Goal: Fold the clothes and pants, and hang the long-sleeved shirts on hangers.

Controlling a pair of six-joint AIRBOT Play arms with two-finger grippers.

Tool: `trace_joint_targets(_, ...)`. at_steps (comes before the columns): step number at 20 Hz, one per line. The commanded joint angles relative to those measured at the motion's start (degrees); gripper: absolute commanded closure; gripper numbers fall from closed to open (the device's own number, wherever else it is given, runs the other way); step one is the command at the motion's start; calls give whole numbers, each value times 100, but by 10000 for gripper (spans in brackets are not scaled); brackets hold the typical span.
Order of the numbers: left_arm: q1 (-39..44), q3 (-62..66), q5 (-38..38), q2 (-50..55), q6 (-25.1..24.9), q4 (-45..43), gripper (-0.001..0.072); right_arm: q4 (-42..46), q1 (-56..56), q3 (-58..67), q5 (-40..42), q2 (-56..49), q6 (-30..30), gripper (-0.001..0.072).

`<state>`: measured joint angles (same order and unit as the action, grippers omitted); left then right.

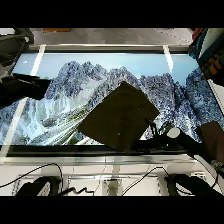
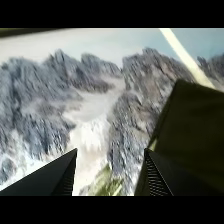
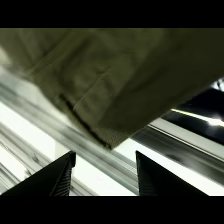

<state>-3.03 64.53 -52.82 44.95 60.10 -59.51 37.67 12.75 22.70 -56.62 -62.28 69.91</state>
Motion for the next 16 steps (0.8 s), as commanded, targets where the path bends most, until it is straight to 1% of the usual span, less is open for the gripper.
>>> trace_joint_targets(1, -4, -2, -719, 356, 170, -2, 233, -874, 4, -365, 404, -234, 160, 287)
trace_joint_targets(2, -4, -2, -898, 531, 181, 0, 233, -1062, 4, -365, 474, -376, 157, 287)
trace_joint_targets(4, -4, -2, -1174, 898, 387, 48, 233, -1307, 4, -365, 531, -684, 157, 287)
trace_joint_targets(6, -4, -2, -1360, 1290, 407, 304, 233, -1591, 4, -365, 518, -1014, 87, 287)
trace_joint_targets(7, -4, -2, -1416, 1475, 407, 479, 233, -1838, 4, -365, 514, -1145, -68, 287)
trace_joint_targets(8, -4, -2, -1447, 1676, 404, 619, 233, -2120, 4, -365, 490, -1222, -345, 294)
trace_joint_targets(9, -7, -2, -1453, 1869, 404, 671, 233, -2426, 4, -365, 420, -1241, -684, 337)
trace_joint_targets(10, -15, -2, -1453, 2033, 407, 669, 234, -2673, 2, -365, 328, -1237, -968, 341)
trace_joint_targets(11, -48, -2, -1456, 2197, 426, 673, 234, -2881, 2, -365, 249, -1237, -1231, 360)
trace_joint_targets(12, -105, -4, -1484, 2334, 503, 675, 234, -2970, 2, -365, 186, -1237, -1421, 458)
trace_joint_targets(14, -306, -70, -1628, 2562, 540, 743, 235, -2975, 2, -365, 133, -1235, -1528, 646)
trace_joint_targets(15, -433, -184, -1696, 2629, 557, 776, 235, -2977, 2, -365, 92, -1235, -1622, 665)
trace_joint_targets(16, -546, -352, -1740, 2660, 557, 774, 235, -2975, 2, -365, 55, -1235, -1722, 665)
